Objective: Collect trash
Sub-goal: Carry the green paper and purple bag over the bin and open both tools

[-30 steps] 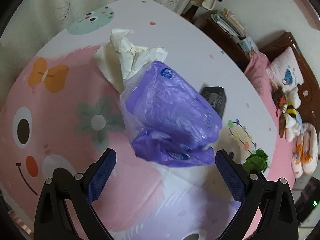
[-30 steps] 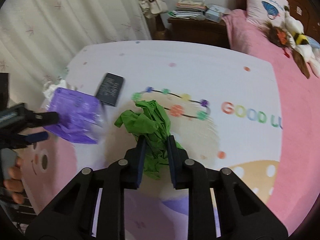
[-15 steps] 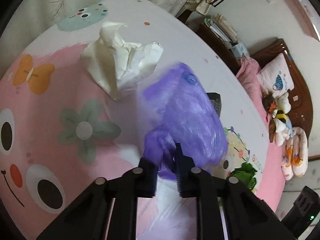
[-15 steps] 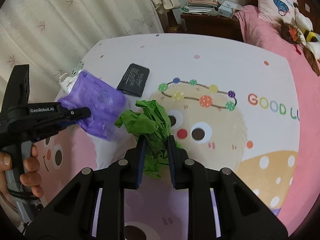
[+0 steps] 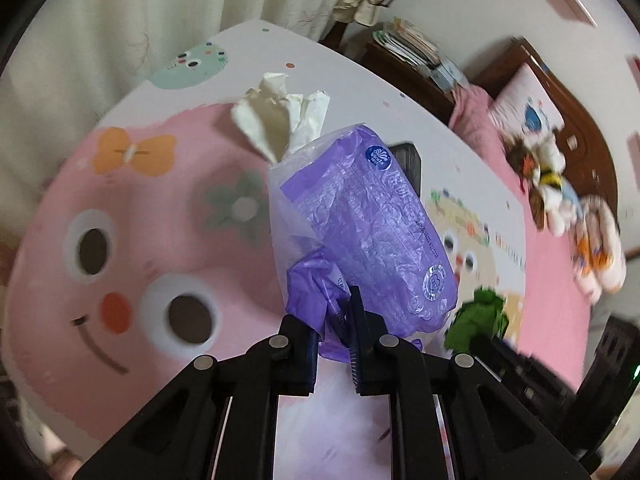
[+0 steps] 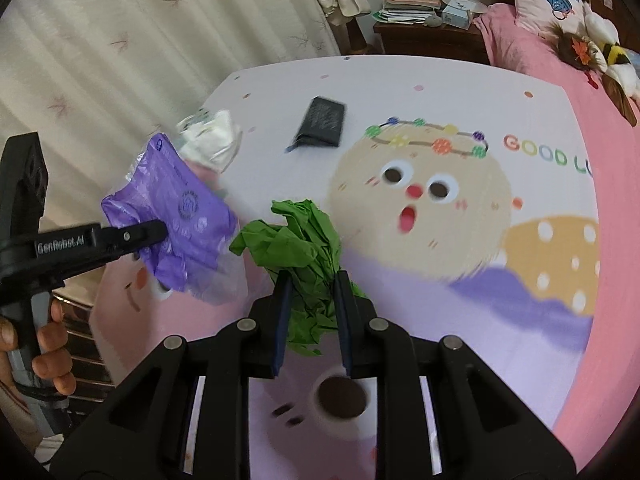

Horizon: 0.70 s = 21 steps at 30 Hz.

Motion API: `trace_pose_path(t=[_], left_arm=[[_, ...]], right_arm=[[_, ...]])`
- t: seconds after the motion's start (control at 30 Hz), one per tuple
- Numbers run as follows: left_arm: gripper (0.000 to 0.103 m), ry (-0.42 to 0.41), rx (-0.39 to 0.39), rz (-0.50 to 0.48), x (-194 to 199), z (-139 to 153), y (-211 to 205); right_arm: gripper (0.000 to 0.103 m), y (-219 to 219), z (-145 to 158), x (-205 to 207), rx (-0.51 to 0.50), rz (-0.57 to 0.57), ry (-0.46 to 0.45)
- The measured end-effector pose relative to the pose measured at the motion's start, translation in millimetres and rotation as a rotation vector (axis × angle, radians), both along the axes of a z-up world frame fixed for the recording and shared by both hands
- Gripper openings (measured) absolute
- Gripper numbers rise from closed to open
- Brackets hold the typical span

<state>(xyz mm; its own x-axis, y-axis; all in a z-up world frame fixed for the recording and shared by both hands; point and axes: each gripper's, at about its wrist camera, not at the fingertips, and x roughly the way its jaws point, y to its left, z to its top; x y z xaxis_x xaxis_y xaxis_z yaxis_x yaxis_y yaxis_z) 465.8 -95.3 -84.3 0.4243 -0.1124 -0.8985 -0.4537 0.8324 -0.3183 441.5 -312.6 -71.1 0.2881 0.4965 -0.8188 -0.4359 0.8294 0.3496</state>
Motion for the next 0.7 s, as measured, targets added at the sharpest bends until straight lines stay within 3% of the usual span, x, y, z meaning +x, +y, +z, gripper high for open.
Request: trace_pose_path(t=[0.37, 0.7], left_arm=[[0.012, 0.009, 0.049, -0.184, -142.6, 37.9, 3.6], [0.012, -0.031, 0.074, -0.377, -266.4, 58.8, 56.1]], right_arm=[[0.018, 31.1, 26.8, -114.4, -0.002, -0.032, -0.011], [0.018, 73.2, 42.4, -257.8, -0.033, -0.201, -0.026]])
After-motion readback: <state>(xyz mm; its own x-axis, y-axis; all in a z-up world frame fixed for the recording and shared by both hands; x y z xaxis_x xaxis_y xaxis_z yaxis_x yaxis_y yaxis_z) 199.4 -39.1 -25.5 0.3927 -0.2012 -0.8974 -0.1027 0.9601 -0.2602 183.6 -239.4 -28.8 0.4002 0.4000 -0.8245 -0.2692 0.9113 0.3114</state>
